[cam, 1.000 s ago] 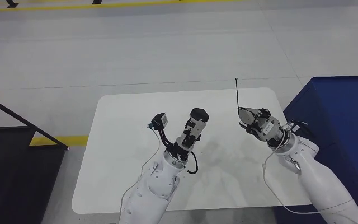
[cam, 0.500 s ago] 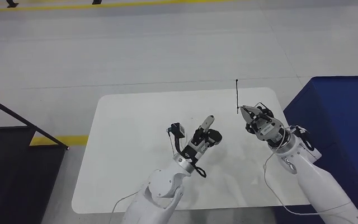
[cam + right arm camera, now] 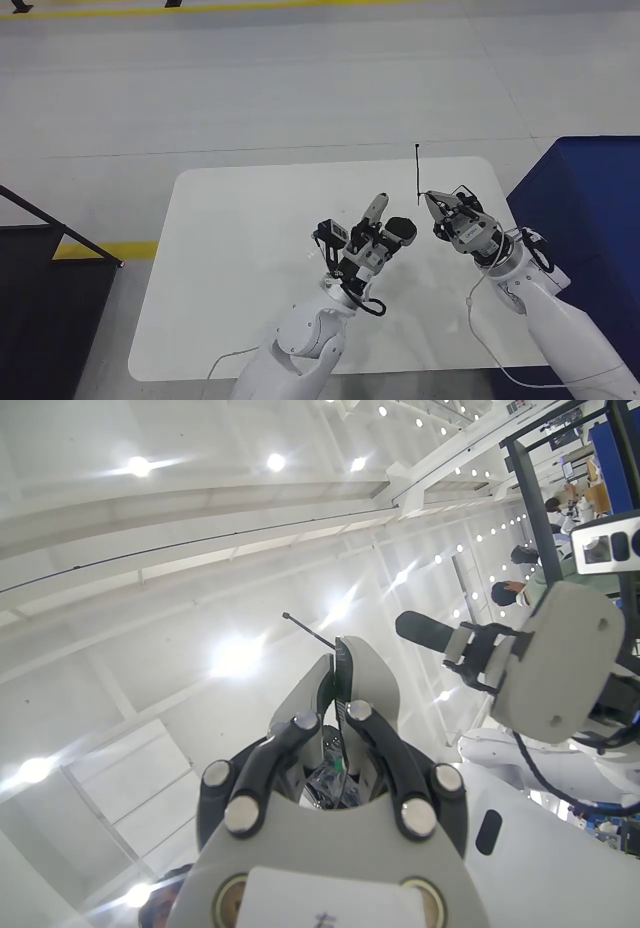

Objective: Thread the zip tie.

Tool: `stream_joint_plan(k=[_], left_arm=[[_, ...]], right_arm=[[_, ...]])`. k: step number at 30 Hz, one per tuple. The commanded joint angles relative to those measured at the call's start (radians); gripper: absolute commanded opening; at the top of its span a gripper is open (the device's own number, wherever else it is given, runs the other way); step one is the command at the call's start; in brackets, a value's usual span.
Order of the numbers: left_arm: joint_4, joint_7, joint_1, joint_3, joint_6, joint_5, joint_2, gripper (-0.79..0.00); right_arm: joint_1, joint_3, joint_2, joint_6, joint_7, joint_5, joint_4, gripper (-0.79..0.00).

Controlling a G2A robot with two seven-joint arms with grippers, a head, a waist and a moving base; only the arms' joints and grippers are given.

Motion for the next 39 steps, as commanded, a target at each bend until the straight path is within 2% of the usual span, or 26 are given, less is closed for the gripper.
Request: stream_joint_plan(k=[1,2,15,21,33,39], left_arm=[[0.001,0.009,-0.006,0.003,-0.032,-0.028,-0.005,-0.440],[0.006,0.015,-0.008,0.005,-0.041,-0.037,-0.007,-0.459],[0.030,-0.018,-0.011,0.026,-0.045,-0.089,-0.018,-0.459],[0.024,-0.015,-0.011,0.019,-0.066,-0.111,-0.023,-0.514],[0.028,-0.029,-0.012,0.027,-0.072,-0.121,-0.030,-0.520],[0.024,-0.038,-0.015,0.032,-0.075,-0.125,-0.034,-0.579]], right_arm=[[0.000,0.000,0.000,0.000,0.000,0.000,0.000,-0.785],[-0.001,0.000,0.000,-0.001,-0.004,-0.001,-0.001,-0.785],[-0.019,0.011,-0.015,0.007,-0.038,-0.032,-0.020,-0.785],[-0.019,0.011,-0.015,0.007,-0.038,-0.032,-0.020,-0.785],[-0.019,0.011,-0.015,0.007,-0.038,-0.032,-0.020,-0.785],[-0.019,0.011,-0.015,0.007,-0.038,-0.032,-0.020,-0.785]])
